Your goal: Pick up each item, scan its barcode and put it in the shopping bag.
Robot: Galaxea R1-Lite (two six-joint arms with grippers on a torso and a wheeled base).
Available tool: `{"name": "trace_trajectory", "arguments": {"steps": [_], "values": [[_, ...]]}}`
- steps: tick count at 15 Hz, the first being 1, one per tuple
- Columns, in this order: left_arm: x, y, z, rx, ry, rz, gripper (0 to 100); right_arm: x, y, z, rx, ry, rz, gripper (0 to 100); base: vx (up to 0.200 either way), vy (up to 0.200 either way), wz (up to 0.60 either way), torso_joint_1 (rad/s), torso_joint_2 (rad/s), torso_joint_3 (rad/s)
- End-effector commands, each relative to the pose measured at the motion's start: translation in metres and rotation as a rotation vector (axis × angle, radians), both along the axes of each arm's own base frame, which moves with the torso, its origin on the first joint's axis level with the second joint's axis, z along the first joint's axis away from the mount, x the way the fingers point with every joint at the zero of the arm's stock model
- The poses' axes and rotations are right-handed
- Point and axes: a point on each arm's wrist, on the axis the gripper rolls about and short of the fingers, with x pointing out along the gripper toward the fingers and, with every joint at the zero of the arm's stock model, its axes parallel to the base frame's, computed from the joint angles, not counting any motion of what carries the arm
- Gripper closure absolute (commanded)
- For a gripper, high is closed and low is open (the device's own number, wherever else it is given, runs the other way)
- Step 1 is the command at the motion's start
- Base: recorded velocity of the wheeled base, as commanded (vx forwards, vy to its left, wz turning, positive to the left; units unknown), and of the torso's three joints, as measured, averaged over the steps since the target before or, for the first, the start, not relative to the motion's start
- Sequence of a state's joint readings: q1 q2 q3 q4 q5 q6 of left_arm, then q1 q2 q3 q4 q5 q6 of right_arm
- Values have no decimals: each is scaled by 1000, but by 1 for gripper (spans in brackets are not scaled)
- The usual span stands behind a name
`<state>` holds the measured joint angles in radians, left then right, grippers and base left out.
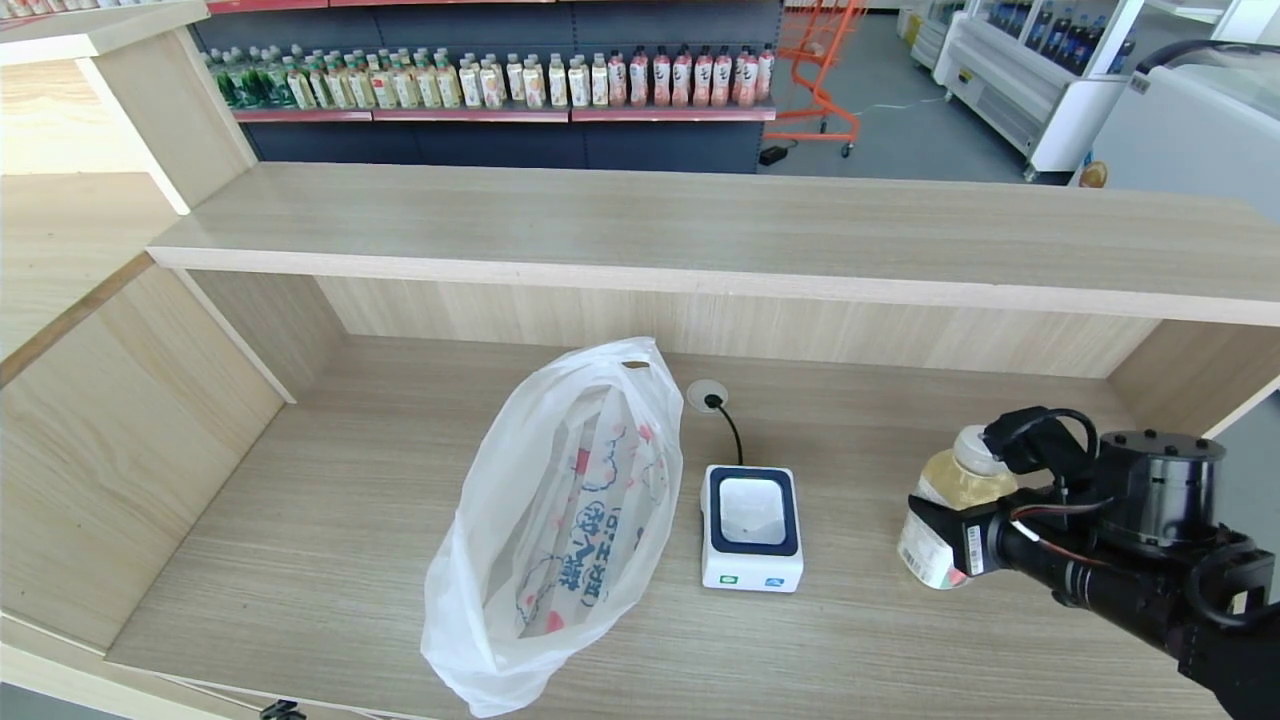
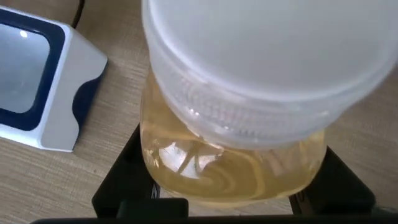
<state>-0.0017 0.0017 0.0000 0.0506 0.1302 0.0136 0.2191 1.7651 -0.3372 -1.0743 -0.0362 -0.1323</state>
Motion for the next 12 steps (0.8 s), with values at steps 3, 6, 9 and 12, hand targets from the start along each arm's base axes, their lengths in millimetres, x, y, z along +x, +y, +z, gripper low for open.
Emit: {"name": "trace_trajectory", "arguments": {"steps": [3, 6, 9, 12], "values": [[0, 0, 0, 0, 0, 0, 0, -22, -7, 63, 186, -159, 219, 100, 0, 0, 0, 0, 0, 0], [0, 0, 0, 0, 0, 0, 0, -51, -4, 106, 430, -84, 539, 100, 0, 0, 0, 0, 0, 0], [0, 0, 0, 0, 0, 0, 0, -70, 14, 139, 580, -21, 713, 100, 0, 0, 0, 0, 0, 0], [0, 0, 0, 0, 0, 0, 0, -91, 30, 161, 653, 49, 813, 100, 0, 0, 0, 0, 0, 0]]}}
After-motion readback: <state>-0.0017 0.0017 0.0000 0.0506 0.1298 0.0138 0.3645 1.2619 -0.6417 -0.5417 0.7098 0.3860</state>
